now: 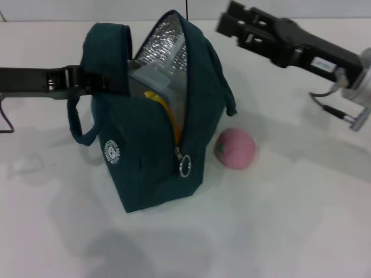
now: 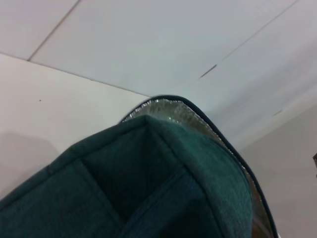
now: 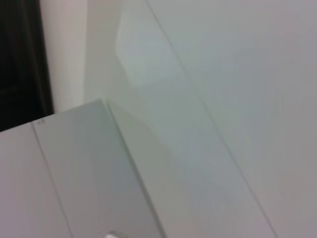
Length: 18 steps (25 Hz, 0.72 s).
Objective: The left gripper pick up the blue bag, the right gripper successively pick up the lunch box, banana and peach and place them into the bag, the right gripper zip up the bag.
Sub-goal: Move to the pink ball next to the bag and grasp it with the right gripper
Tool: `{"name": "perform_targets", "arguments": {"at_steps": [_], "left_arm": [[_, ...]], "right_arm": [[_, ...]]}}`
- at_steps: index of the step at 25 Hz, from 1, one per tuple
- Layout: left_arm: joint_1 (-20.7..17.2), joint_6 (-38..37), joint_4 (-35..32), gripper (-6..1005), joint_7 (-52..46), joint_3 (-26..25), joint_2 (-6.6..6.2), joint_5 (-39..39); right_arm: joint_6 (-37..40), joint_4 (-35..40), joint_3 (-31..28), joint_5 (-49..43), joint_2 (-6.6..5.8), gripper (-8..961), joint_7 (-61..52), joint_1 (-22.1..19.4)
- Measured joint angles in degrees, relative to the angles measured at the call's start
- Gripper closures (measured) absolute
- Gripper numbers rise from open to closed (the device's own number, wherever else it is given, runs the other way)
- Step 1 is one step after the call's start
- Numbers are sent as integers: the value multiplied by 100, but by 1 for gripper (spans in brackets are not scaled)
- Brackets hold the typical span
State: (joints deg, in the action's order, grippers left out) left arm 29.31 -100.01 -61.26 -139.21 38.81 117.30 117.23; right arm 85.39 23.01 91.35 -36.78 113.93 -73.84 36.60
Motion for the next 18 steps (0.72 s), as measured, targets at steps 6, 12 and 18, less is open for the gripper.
{"name": "perform_targets", "arguments": {"at_steps": [6,12,18], "left_arm": [[-73,-6,5,964,0,-31,-4,-3],[-84,-1,9,964,2,-36,26,-7],[-27,15,49,964,5,-39,37,-9]], "right_arm": [[2,3,-36,-555,-329,252,136,-172],[-163,-38,-417,-1590,-436,249,452,-351],[-692,8,-635,-2498,-342,247,552,-380]]}}
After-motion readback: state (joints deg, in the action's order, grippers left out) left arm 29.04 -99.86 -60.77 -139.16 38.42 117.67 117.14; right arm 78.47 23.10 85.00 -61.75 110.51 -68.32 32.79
